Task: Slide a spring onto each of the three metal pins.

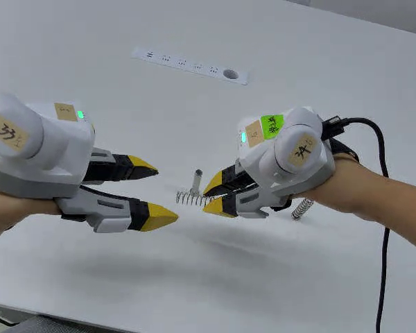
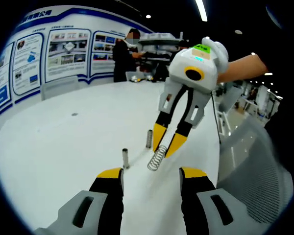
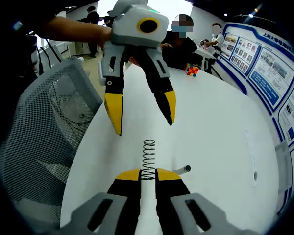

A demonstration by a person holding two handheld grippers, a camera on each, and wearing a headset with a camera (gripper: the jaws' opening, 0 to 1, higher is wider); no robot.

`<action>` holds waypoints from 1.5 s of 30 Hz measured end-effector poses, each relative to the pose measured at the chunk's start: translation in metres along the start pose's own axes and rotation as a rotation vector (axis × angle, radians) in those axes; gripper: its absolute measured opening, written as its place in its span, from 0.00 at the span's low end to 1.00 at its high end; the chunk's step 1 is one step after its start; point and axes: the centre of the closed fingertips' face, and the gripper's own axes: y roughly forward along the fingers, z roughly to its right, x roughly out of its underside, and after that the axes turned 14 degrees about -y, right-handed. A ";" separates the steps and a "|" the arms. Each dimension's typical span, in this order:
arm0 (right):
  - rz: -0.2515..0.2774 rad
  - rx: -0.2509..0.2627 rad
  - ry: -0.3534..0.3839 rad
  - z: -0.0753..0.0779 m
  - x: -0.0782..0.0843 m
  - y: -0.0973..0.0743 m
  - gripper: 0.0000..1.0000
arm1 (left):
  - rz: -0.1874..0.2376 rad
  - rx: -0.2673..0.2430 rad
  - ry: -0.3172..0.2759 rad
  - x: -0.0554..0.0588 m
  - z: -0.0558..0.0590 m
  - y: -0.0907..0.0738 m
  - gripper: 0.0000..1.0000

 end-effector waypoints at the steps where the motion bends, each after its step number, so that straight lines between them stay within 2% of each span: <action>1: 0.003 0.000 -0.007 -0.001 -0.002 -0.001 0.11 | -0.007 0.006 0.004 0.001 0.002 0.001 0.44; 5: 0.014 0.002 -0.027 -0.004 -0.008 -0.003 0.11 | -0.030 0.013 0.034 0.005 0.007 0.003 0.35; 12: 0.026 -0.008 -0.052 -0.010 -0.018 -0.006 0.11 | -0.052 0.043 0.052 0.008 0.016 0.009 0.28; 16: 0.030 -0.018 -0.082 -0.014 -0.025 -0.006 0.11 | -0.082 0.060 0.074 0.011 0.022 0.013 0.23; 21: 0.029 -0.028 -0.106 -0.016 -0.029 -0.005 0.11 | -0.112 0.080 0.095 0.015 0.027 0.016 0.13; 25: 0.020 -0.043 -0.118 -0.018 -0.028 -0.005 0.11 | -0.136 0.093 0.107 0.019 0.030 0.015 0.11; 27: 0.026 -0.052 -0.107 -0.021 -0.029 -0.005 0.11 | -0.137 0.099 0.123 0.019 0.032 0.014 0.11; 29: 0.044 -0.039 -0.075 -0.018 -0.029 -0.007 0.12 | -0.122 0.094 0.152 0.017 0.033 0.014 0.11; 31: 0.064 -0.044 -0.039 -0.017 -0.028 -0.009 0.12 | -0.111 0.094 0.155 0.013 0.033 0.013 0.10; 35: 0.044 -0.044 -0.032 -0.015 -0.021 -0.010 0.15 | -0.095 0.104 0.148 0.007 0.034 0.011 0.10; 37: 0.074 -0.027 -0.026 -0.012 -0.024 -0.011 0.12 | -0.101 0.103 0.153 0.008 0.033 0.011 0.10; 42: 0.104 -0.037 0.018 -0.014 -0.026 -0.014 0.11 | -0.103 0.113 0.155 0.008 0.035 0.011 0.10; 45: 0.145 -0.040 0.040 -0.014 -0.032 -0.019 0.11 | -0.117 0.112 0.171 0.011 0.035 0.011 0.11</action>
